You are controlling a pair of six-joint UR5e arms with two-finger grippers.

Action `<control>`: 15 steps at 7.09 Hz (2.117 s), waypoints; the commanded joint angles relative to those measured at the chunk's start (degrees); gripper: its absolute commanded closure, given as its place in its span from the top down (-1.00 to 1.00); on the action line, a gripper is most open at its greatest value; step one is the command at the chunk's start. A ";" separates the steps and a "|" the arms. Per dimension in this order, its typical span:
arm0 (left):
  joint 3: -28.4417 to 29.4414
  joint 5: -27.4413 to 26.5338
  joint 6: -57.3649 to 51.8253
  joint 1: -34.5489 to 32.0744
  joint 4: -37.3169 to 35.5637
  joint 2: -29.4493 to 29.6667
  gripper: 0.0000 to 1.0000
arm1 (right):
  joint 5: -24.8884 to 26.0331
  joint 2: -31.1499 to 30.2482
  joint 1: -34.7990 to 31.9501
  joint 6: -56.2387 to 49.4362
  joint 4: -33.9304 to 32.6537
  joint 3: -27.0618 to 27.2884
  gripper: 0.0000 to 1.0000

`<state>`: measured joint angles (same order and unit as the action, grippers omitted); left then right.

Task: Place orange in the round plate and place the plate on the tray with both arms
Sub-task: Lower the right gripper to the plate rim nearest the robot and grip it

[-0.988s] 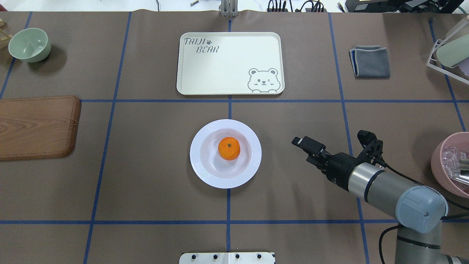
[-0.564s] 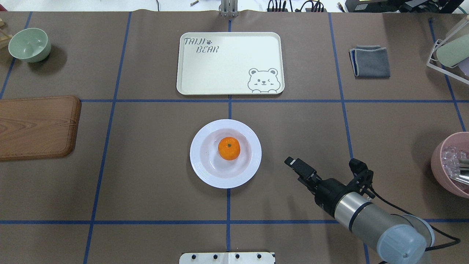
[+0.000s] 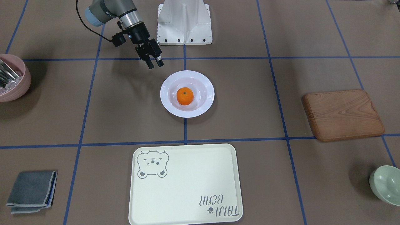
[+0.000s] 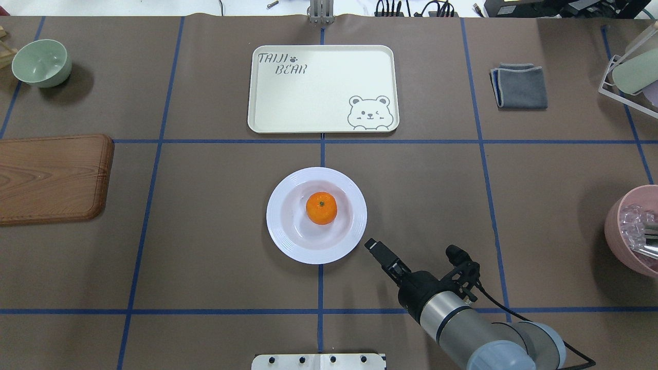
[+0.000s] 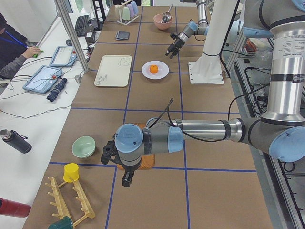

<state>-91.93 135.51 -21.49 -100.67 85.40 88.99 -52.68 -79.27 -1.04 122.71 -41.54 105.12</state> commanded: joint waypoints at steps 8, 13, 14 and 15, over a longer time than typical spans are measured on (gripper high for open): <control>0.09 0.37 -0.04 -0.14 0.21 -0.30 0.96 | -0.40 12.46 -3.25 0.24 -7.41 -8.96 0.12; 0.09 0.37 -0.04 -0.14 0.12 -0.30 0.96 | -0.84 14.49 -4.85 0.33 -7.41 -12.31 -0.04; 0.09 0.37 -0.04 -0.14 0.21 -0.30 0.96 | -0.84 14.58 -5.02 0.33 -7.32 -12.40 0.03; 0.09 0.37 0.05 -0.05 0.12 -0.30 0.96 | -0.84 14.75 -5.02 0.42 -7.41 -12.40 -0.08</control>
<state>-91.85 135.88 -21.51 -100.80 85.57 88.68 -53.50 -64.70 -6.00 123.07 -48.91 92.81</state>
